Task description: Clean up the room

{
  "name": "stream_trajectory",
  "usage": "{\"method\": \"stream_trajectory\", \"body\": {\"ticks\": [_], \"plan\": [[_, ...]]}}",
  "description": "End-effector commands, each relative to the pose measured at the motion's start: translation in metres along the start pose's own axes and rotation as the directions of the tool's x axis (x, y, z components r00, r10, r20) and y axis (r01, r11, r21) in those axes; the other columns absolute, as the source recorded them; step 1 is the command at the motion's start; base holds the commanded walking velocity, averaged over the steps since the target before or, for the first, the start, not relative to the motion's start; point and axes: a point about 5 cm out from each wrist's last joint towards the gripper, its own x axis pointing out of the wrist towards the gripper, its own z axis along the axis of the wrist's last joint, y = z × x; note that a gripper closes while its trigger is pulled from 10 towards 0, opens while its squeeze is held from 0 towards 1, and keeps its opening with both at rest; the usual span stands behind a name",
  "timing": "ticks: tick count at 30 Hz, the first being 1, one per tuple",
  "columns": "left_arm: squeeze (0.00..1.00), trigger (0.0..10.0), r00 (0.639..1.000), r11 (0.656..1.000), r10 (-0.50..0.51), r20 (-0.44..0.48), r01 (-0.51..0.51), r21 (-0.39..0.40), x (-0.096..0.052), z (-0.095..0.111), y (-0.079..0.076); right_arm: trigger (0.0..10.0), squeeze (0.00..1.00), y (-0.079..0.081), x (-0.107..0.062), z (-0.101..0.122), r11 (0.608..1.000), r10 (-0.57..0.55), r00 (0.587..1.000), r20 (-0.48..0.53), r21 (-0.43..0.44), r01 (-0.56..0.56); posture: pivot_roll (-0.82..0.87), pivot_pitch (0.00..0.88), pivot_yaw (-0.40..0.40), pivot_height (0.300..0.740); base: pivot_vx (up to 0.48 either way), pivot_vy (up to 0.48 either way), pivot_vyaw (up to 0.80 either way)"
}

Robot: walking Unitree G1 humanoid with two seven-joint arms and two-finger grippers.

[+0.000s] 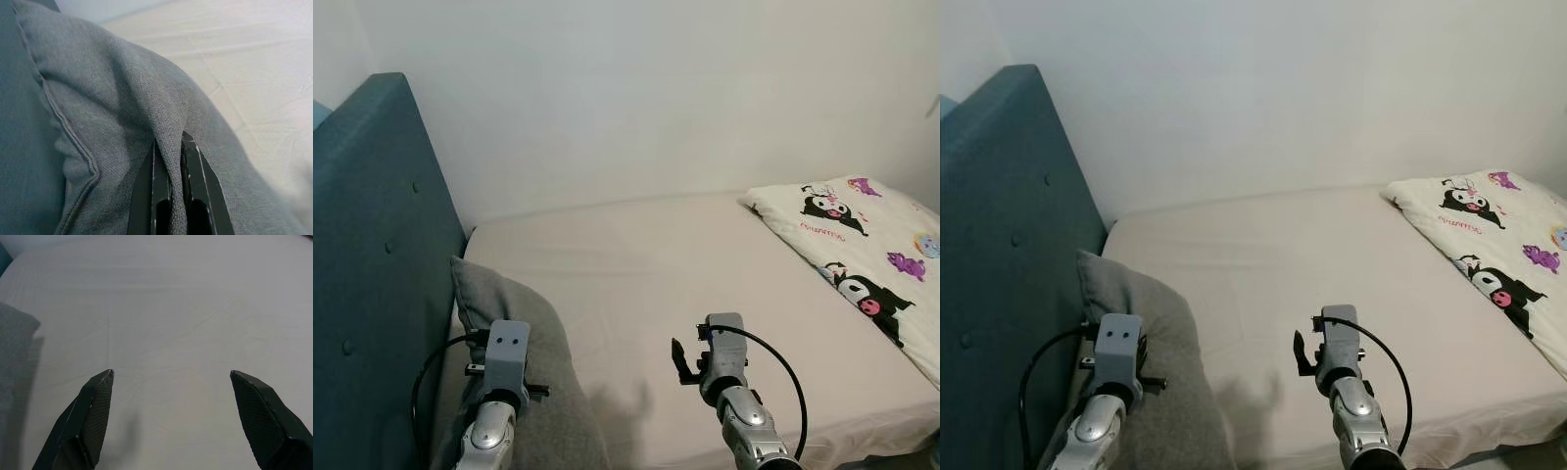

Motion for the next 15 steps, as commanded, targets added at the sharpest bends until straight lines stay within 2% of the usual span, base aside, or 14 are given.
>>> {"method": "stream_trajectory", "body": {"ticks": [1,6,15], "plan": [[0.0,10.0,0.999,1.0,0.0,0.043,-0.001,0.024,0.003,0.0086,0.0022,10.0,0.0,0.0027,0.0005,0.0007,1.0,0.007,1.0,0.001,0.013,-0.007,0.05,0.105,-0.011,0.68,0.0,0.0,0.0],[0.0,10.0,0.999,1.0,-0.002,0.039,0.001,0.027,0.0019,0.0075,0.0023,10.0,0.0,0.0031,-0.0003,-0.0013,1.0,0.006,1.0,-0.006,0.014,-0.006,0.05,0.106,-0.008,0.65,0.0,0.0,0.0],[0.0,10.0,0.999,0.999,-0.008,0.035,0.007,0.035,0.0016,0.007,0.0024,10.0,0.0,0.0032,-0.001,-0.0016,1.0,0.004,1.0,0.0,0.014,-0.004,0.06,0.107,-0.005,0.645,0.0,0.0,0.0]]}}
